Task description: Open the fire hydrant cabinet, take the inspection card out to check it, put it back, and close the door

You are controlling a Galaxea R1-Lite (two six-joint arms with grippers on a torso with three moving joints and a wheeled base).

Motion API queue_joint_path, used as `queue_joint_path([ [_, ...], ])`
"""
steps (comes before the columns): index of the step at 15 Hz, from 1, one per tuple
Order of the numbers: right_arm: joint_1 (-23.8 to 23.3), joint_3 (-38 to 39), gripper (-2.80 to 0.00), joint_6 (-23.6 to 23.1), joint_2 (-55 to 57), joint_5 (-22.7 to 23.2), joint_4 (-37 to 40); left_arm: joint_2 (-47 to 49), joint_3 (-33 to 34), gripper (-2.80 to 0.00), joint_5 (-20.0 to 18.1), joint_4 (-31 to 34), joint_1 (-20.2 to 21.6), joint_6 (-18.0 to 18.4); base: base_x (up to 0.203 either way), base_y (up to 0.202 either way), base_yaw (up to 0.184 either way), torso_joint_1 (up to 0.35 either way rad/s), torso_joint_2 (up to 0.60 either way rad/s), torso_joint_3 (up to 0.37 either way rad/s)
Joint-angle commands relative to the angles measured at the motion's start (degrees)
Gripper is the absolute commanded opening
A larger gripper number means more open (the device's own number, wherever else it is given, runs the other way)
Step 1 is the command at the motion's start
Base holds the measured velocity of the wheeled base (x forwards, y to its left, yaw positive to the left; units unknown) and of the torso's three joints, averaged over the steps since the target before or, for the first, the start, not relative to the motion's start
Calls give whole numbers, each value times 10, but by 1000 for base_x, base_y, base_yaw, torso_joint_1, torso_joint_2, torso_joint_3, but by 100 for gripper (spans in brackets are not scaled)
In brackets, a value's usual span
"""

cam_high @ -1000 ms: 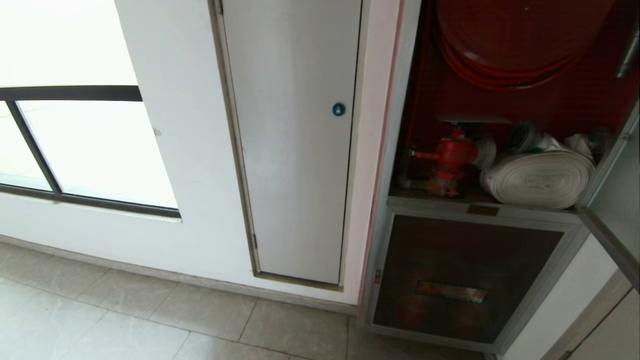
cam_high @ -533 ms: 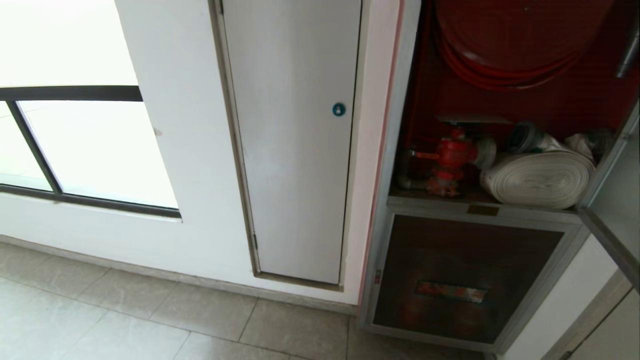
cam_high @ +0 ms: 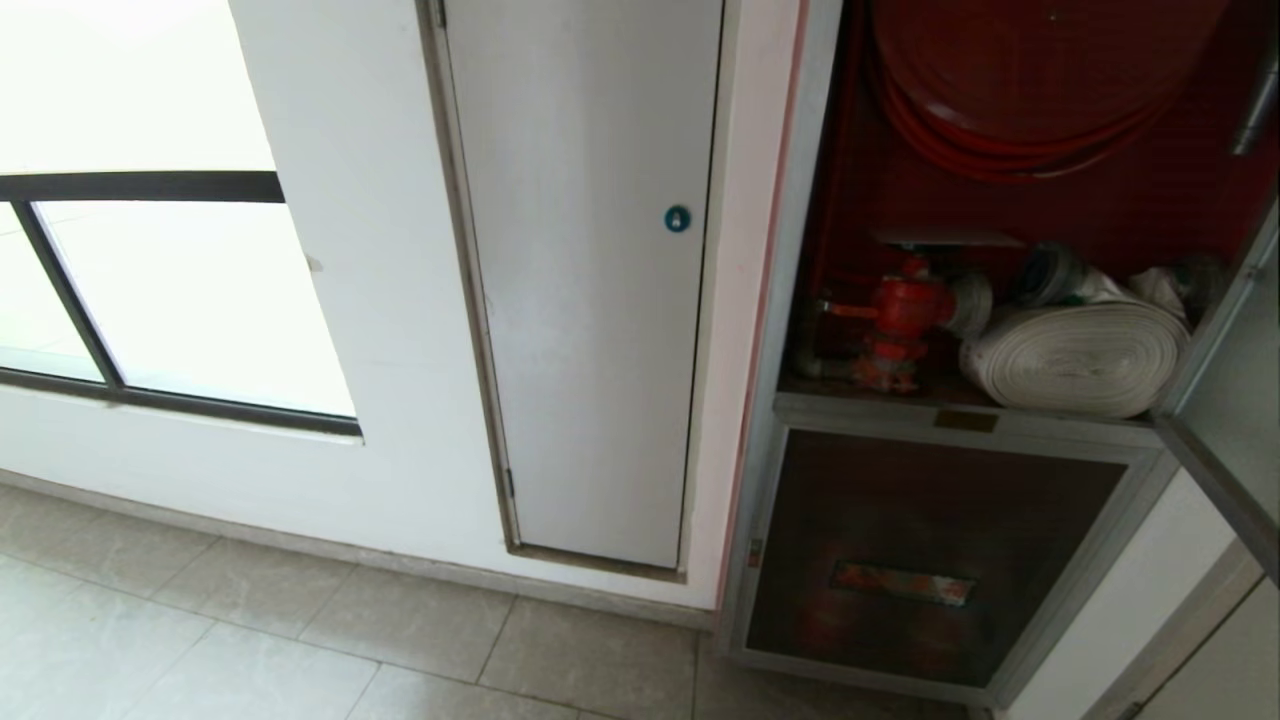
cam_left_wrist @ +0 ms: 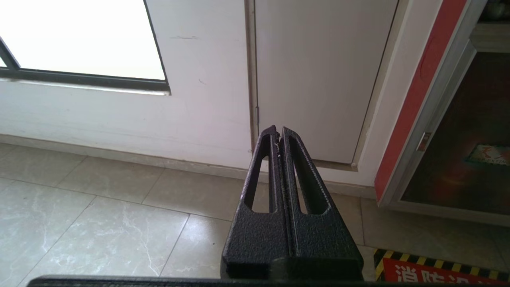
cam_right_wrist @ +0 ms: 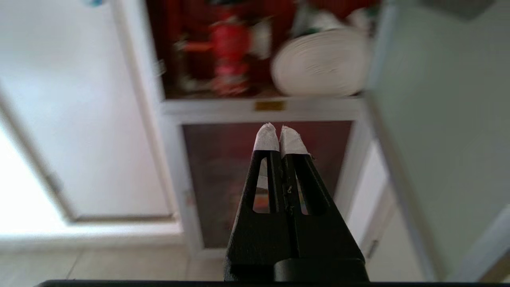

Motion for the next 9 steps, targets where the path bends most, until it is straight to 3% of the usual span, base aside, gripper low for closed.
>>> queue_joint_path([
  [1,-37,-25,-280,8,107,-15,-41,1,4,-280,0,0,0,0,0,0,0,0,0,0],
  [4,-85,-47,-280,28,171,-68,-130,1,4,-280,0,0,0,0,0,0,0,0,0,0],
  [9,-231,-53,-280,29,223,-79,-234,1,4,-280,0,0,0,0,0,0,0,0,0,0],
])
